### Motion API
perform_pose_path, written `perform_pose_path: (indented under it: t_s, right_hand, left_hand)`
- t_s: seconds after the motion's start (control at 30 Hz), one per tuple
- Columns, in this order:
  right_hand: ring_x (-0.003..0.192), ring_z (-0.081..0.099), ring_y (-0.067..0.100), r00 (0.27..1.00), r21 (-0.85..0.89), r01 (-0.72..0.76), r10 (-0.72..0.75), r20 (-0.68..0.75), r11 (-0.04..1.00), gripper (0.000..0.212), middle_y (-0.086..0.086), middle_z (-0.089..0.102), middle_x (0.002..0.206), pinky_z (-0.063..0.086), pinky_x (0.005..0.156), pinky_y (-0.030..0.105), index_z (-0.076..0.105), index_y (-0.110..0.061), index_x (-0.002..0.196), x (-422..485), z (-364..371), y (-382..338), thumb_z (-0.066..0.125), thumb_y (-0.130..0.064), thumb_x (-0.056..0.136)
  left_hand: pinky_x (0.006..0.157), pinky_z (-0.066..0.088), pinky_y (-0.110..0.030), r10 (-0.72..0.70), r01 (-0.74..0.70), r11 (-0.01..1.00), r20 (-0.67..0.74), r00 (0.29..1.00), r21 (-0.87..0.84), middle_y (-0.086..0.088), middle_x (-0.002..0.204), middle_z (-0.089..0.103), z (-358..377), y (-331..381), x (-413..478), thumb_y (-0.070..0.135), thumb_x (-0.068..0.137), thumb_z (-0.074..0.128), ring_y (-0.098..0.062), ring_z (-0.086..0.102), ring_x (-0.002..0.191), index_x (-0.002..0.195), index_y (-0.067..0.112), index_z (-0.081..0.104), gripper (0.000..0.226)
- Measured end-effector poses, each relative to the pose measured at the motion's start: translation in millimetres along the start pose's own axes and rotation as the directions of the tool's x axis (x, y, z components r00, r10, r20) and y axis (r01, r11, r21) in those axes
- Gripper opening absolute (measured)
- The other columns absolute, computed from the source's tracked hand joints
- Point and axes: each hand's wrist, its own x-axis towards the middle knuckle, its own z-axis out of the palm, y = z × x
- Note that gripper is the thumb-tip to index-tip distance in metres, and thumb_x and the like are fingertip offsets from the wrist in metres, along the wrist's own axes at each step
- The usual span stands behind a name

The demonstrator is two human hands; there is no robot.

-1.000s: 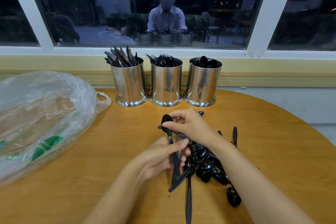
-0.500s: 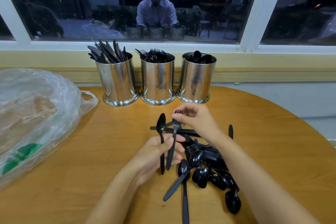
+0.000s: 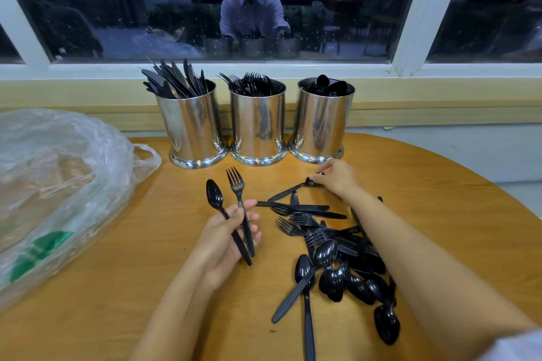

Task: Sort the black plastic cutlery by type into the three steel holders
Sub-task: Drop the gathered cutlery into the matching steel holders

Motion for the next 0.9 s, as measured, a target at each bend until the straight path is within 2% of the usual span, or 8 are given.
perform_pose_path:
  t_s: [0.07, 0.13, 0.23, 0.33, 0.53, 0.67, 0.77, 0.9]
  right_hand:
    - [0.092, 0.059, 0.019, 0.999, 0.061, -0.019, 0.021, -0.033, 0.998, 0.010, 0.005, 0.065, 0.103, 0.050, 0.090, 0.034, 0.062, -0.017, 0.089, 3, 4, -2, 0.071, -0.014, 0.086]
    - [0.087, 0.062, 0.019, 0.994, 0.194, 0.042, -0.022, -0.107, 0.980, 0.017, 0.003, 0.066, 0.091, 0.053, 0.088, 0.034, 0.060, -0.021, 0.079, 0, 0, -6, 0.067, -0.008, 0.088]
    - [0.081, 0.060, 0.013, 0.957, 0.411, 0.242, -0.148, -0.248, 0.879, 0.016, -0.001, 0.064, 0.086, 0.050, 0.073, 0.019, 0.062, -0.020, 0.084, -15, -22, -26, 0.063, -0.005, 0.089]
    - [0.076, 0.062, 0.006, 0.933, 0.475, 0.358, -0.316, -0.170, 0.804, 0.012, -0.003, 0.066, 0.088, 0.049, 0.068, 0.015, 0.065, -0.020, 0.090, -38, -48, -51, 0.065, -0.008, 0.089]
    - [0.072, 0.056, 0.003, 0.718, 0.229, 0.582, -0.626, 0.305, 0.780, 0.007, 0.001, 0.066, 0.082, 0.045, 0.064, 0.012, 0.068, -0.012, 0.086, -86, -34, -94, 0.072, -0.007, 0.084]
    - [0.069, 0.048, 0.000, 0.669, 0.103, 0.693, -0.689, 0.277, 0.714, 0.011, -0.004, 0.065, 0.089, 0.038, 0.065, 0.014, 0.067, -0.019, 0.089, -90, -4, -93, 0.075, -0.015, 0.082]
    - [0.086, 0.054, -0.002, 0.672, 0.108, 0.699, -0.700, 0.240, 0.707, 0.026, -0.014, 0.068, 0.094, 0.042, 0.074, 0.023, 0.059, -0.029, 0.097, -88, 3, -88, 0.077, -0.020, 0.081]
    - [0.081, 0.048, 0.003, 0.678, 0.132, 0.699, -0.710, 0.189, 0.703, 0.018, -0.016, 0.065, 0.080, 0.042, 0.074, 0.029, 0.065, -0.031, 0.089, -91, 6, -87, 0.078, -0.025, 0.079]
  left_hand:
    - [0.054, 0.050, -0.026, -0.019, 0.019, 1.000, -0.003, 1.000, -0.020, -0.002, 0.070, 0.061, -1, -1, 0, 0.010, 0.104, 0.041, -0.011, 0.051, 0.054, 0.118, 0.003, 0.062, 0.026]
    - [0.046, 0.043, -0.020, -0.042, 0.042, 0.996, 0.002, 0.999, -0.077, -0.001, 0.067, 0.054, -3, -2, 1, 0.011, 0.103, 0.042, -0.007, 0.041, 0.050, 0.121, 0.001, 0.060, 0.027]
    - [0.041, 0.033, -0.017, -0.047, 0.048, 0.996, 0.010, 0.999, -0.074, 0.002, 0.064, 0.045, -6, 0, 2, 0.024, 0.101, 0.047, -0.005, 0.032, 0.049, 0.121, 0.002, 0.059, 0.032]
    - [0.044, 0.033, -0.017, -0.047, 0.051, 0.997, 0.066, 0.997, -0.065, 0.003, 0.065, 0.043, -3, 3, 0, 0.041, 0.094, 0.050, -0.005, 0.031, 0.052, 0.116, 0.004, 0.059, 0.044]
    - [0.051, 0.038, -0.019, -0.094, 0.086, 0.995, 0.235, 0.968, 0.044, 0.002, 0.071, 0.051, 6, -2, -10, 0.049, 0.082, 0.059, -0.005, 0.041, 0.057, 0.119, 0.003, 0.060, 0.059]
    - [0.050, 0.035, -0.018, -0.098, 0.071, 0.992, 0.293, 0.951, 0.101, -0.001, 0.074, 0.052, 8, -5, -15, 0.030, 0.088, 0.058, -0.005, 0.039, 0.060, 0.121, 0.000, 0.054, 0.045]
    - [0.050, 0.033, -0.018, -0.092, 0.055, 0.990, 0.310, 0.946, 0.126, 0.000, 0.070, 0.049, 8, -6, -16, 0.024, 0.093, 0.052, -0.006, 0.037, 0.057, 0.116, 0.000, 0.054, 0.034]
    - [0.047, 0.033, -0.018, -0.117, 0.062, 0.982, 0.317, 0.941, 0.177, -0.002, 0.069, 0.047, 9, -6, -18, 0.023, 0.101, 0.045, -0.007, 0.034, 0.052, 0.112, 0.002, 0.056, 0.026]
